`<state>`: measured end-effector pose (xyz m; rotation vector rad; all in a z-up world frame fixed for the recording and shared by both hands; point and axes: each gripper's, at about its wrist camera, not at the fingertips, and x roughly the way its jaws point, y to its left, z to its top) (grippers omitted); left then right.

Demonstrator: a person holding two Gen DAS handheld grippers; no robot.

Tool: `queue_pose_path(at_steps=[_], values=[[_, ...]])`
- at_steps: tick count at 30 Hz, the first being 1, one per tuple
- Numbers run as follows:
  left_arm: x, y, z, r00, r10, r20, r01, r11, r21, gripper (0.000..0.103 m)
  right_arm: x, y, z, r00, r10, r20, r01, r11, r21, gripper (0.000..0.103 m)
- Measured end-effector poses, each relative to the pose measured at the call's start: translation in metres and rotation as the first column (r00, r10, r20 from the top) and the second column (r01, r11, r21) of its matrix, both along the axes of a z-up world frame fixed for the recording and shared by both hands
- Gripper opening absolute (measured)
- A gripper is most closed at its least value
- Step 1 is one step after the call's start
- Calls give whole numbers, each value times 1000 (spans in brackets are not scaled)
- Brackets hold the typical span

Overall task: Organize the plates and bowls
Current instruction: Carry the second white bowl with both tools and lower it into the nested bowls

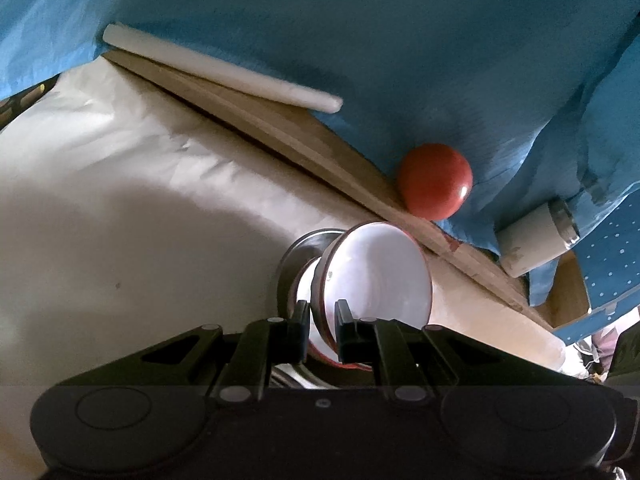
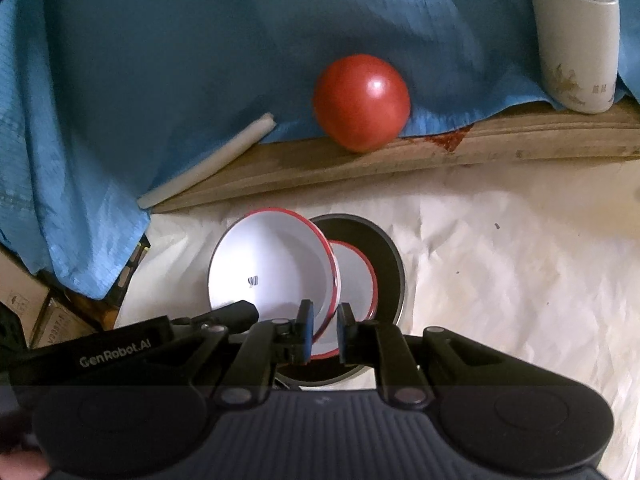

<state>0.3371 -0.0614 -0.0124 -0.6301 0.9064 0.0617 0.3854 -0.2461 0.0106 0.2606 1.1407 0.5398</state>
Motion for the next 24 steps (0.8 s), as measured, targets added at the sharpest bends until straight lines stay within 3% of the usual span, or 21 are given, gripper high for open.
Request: queue_pose_path(at_steps=[19, 24], values=[[3, -4, -13, 998, -25, -51, 24, 1000, -18, 14, -2, -7, -7, 998, -46, -42, 45, 999, -25, 16], [5, -3, -11, 999, -10, -45, 10, 1000, -7, 13, -1, -6, -5, 999, -50, -18, 49, 997, -52, 22]])
